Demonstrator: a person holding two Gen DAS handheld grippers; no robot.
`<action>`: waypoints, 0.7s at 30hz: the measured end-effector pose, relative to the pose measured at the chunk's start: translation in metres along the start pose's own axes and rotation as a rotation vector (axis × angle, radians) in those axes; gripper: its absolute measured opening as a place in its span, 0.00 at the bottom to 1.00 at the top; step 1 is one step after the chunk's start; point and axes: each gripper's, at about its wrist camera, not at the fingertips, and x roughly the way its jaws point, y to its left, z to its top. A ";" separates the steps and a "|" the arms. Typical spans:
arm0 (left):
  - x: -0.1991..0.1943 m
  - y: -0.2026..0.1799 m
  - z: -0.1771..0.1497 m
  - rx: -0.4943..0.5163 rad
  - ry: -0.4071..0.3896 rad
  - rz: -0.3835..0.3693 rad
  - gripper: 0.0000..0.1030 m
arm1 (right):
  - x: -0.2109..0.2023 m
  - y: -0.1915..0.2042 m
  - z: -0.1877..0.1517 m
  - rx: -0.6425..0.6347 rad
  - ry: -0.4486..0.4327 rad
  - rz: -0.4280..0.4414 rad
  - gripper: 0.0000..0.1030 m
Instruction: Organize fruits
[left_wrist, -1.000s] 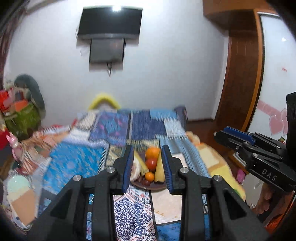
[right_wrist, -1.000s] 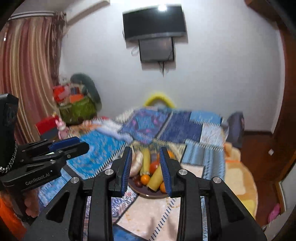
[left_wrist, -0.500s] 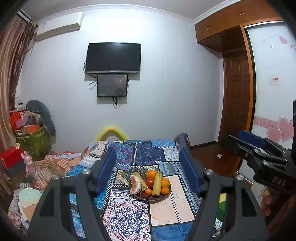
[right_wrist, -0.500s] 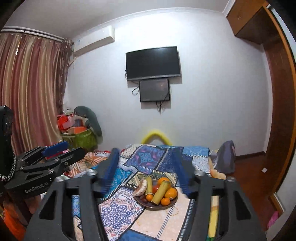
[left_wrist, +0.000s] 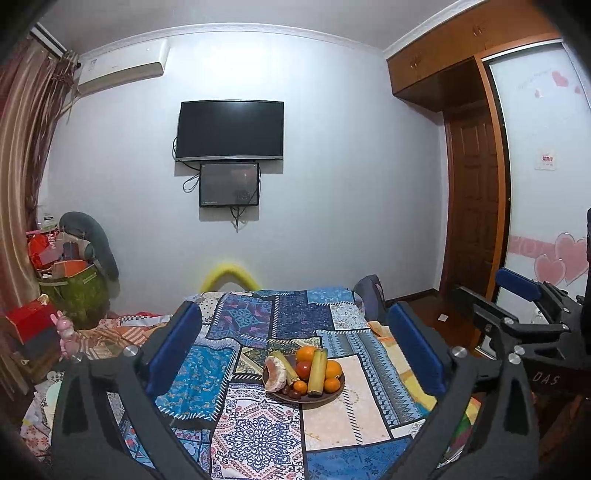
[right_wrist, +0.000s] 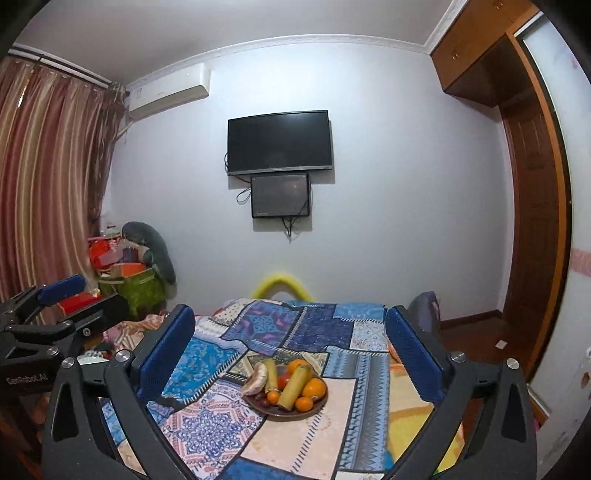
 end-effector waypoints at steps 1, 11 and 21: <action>0.000 -0.001 0.000 -0.001 0.001 -0.001 1.00 | -0.001 0.000 -0.001 -0.002 -0.001 -0.002 1.00; -0.002 -0.003 0.000 0.000 0.000 -0.003 1.00 | -0.006 0.000 -0.001 -0.004 -0.006 -0.004 1.00; -0.004 -0.004 0.001 -0.002 0.002 -0.010 1.00 | -0.009 -0.001 0.001 -0.002 -0.009 -0.003 1.00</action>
